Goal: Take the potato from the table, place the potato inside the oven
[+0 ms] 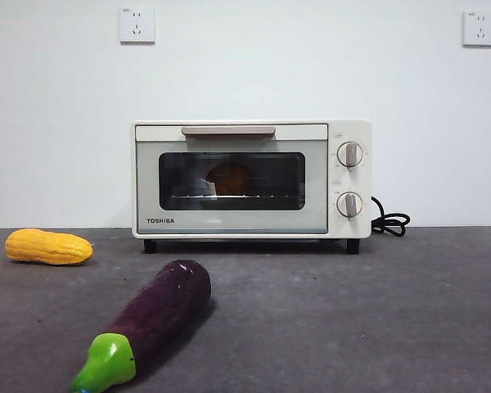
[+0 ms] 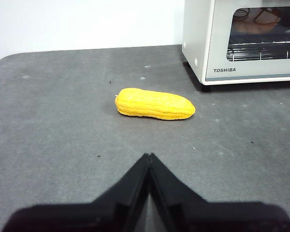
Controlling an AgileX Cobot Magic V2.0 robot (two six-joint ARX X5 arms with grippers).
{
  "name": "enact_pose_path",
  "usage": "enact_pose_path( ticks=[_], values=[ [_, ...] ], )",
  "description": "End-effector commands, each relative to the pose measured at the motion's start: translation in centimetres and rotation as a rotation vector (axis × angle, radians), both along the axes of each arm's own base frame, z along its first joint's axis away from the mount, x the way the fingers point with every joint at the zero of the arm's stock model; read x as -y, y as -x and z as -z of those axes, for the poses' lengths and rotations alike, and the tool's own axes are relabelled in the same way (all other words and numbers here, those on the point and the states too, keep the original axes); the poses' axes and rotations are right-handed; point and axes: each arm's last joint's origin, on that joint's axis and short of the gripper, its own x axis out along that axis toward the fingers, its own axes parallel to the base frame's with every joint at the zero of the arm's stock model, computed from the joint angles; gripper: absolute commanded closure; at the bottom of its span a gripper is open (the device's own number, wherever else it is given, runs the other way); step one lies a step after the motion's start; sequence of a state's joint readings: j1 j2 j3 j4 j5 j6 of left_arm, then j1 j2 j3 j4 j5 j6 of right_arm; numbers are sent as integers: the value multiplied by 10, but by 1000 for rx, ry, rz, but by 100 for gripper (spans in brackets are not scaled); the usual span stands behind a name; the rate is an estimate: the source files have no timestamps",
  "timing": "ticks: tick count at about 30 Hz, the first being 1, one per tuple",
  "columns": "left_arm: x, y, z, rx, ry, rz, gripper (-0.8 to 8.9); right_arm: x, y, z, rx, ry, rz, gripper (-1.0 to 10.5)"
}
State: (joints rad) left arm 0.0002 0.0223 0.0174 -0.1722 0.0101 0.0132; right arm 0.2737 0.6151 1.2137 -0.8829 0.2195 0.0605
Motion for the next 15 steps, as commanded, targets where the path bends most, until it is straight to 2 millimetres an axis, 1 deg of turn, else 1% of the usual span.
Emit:
enact_pose_path(
  ticks=[1, 4, 8, 11, 15],
  values=[
    [0, -1, 3, -4, 10, -6, 818, -3, -18, 39, 133, -10, -104, 946],
    [0, -1, 3, -4, 10, -6, 818, -3, -28, 79, 207, -28, -133, 946],
    [0, -1, 3, -4, 10, -6, 818, 2, -38, 135, 227, -19, -70, 945],
    [0, -1, 3, -4, 10, -6, 818, 7, -42, 172, 237, -13, -21, 946],
    [0, -1, 3, -4, 10, -6, 818, 12, -42, 209, 231, -9, 18, 946]
  ],
)
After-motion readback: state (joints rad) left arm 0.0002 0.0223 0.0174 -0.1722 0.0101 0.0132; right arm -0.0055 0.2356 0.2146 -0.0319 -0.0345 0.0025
